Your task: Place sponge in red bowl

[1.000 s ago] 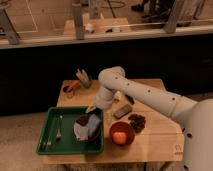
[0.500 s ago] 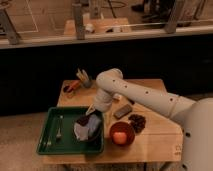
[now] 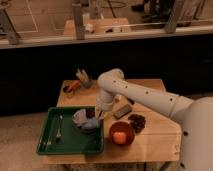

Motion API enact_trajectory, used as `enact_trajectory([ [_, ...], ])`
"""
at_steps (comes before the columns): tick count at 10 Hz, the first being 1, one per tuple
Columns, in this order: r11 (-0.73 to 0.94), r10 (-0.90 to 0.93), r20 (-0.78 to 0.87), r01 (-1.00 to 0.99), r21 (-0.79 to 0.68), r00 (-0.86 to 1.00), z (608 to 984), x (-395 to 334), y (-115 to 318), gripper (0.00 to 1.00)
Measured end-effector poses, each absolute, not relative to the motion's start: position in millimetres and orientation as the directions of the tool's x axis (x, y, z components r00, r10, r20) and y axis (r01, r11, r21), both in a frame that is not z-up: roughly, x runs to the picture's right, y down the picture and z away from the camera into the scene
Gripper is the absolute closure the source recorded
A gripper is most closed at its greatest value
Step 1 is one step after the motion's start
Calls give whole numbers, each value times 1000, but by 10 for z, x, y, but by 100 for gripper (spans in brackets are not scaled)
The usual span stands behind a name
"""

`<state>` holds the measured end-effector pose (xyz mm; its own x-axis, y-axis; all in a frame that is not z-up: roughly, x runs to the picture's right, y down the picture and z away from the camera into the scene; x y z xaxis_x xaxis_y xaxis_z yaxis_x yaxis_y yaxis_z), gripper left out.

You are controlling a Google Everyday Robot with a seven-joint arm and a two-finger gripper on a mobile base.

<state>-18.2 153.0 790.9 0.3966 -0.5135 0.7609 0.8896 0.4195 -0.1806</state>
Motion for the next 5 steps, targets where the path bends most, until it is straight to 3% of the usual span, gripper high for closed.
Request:
enact_trajectory([
  [5, 519, -519, 748, 848, -109, 414, 7592, -120, 1196, 82],
])
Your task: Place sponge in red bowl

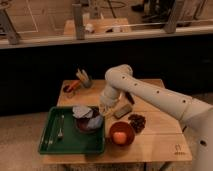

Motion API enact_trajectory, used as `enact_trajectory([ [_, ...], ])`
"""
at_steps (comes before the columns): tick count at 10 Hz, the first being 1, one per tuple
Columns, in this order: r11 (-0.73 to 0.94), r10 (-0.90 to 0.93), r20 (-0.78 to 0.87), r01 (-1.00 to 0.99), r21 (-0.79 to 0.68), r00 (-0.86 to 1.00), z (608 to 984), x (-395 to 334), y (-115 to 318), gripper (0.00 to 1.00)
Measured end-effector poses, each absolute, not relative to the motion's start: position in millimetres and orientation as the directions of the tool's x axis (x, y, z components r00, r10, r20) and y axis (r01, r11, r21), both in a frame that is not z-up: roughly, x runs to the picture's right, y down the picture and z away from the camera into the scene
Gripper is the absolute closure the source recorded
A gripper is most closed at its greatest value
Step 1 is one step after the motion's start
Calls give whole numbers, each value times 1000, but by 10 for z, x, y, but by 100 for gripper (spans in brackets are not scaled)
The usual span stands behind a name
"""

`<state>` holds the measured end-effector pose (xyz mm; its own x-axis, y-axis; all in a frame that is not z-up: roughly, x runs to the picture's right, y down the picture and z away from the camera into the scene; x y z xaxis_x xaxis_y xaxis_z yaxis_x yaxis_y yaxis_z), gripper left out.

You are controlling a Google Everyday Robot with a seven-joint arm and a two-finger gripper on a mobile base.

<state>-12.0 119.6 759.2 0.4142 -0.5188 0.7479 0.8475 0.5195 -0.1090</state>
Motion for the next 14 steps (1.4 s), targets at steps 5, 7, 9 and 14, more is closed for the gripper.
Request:
enact_trajectory([
  [5, 513, -588, 717, 858, -27, 374, 7374, -27, 1064, 71],
  [7, 533, -593, 717, 846, 7, 367, 7422, 55, 1113, 51],
  [9, 525, -607, 726, 849, 62, 322, 7514, 44, 1230, 33],
  [14, 444, -626, 751, 888, 119, 212, 7649, -148, 1508, 20],
])
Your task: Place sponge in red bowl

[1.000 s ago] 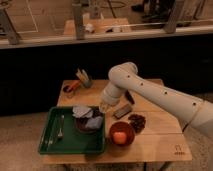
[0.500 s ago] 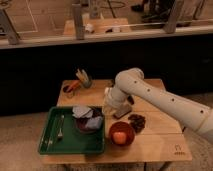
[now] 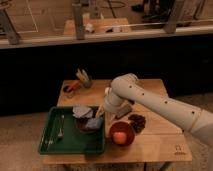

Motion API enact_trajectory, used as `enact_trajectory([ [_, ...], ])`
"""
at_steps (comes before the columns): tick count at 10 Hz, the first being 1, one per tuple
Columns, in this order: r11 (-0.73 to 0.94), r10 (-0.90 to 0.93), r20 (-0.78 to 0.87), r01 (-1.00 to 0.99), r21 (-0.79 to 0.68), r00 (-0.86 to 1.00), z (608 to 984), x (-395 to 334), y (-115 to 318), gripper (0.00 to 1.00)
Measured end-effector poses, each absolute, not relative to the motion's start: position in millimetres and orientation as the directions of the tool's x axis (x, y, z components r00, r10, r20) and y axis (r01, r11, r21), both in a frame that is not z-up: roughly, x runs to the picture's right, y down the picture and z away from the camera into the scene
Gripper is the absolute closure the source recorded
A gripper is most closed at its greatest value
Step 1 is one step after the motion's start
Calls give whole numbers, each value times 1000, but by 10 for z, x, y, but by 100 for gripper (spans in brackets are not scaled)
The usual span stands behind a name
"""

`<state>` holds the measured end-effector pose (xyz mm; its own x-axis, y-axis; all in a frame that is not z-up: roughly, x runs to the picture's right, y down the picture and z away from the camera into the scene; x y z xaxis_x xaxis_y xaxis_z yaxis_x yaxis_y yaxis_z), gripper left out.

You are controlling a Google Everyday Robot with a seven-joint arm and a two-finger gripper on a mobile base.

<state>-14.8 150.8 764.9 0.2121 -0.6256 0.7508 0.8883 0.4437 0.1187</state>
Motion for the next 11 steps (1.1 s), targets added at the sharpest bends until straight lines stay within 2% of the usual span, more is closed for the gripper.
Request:
enact_trajectory([
  [4, 390, -641, 747, 913, 121, 175, 7673, -245, 1617, 21],
  [9, 322, -666, 733, 940, 111, 141, 7699, -320, 1724, 67],
  [10, 319, -669, 730, 942, 109, 142, 7698, -322, 1726, 74],
  [11, 318, -672, 726, 942, 108, 144, 7686, -328, 1719, 76],
])
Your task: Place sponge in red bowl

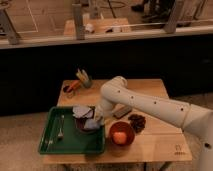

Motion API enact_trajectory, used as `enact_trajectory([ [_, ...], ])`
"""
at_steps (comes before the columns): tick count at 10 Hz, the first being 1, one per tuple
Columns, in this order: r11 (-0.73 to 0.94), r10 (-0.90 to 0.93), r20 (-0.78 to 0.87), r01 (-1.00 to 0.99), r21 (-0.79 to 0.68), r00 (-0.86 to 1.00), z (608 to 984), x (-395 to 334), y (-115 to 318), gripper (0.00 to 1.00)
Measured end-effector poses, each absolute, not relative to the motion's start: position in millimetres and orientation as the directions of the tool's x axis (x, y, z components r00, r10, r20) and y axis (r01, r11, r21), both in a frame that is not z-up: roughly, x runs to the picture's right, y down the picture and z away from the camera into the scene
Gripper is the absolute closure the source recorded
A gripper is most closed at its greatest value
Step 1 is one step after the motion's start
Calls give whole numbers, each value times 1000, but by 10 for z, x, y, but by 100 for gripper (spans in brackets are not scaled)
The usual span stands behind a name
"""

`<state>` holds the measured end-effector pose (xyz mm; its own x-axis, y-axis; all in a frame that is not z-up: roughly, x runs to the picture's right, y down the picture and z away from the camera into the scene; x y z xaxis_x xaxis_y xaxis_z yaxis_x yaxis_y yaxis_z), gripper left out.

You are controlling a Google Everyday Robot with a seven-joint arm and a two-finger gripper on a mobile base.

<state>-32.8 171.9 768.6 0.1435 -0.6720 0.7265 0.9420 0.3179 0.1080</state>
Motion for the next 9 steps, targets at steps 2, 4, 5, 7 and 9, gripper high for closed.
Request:
enact_trajectory([
  [2, 321, -676, 722, 941, 109, 147, 7651, -348, 1703, 79],
  [4, 356, -681, 713, 926, 124, 166, 7541, -328, 1590, 96],
  [5, 376, -689, 703, 916, 138, 176, 7456, -280, 1488, 99],
  [7, 400, -720, 662, 905, 147, 210, 7314, -92, 1299, 99],
  [9, 445, -729, 627, 886, 128, 276, 7300, 216, 1195, 99],
])
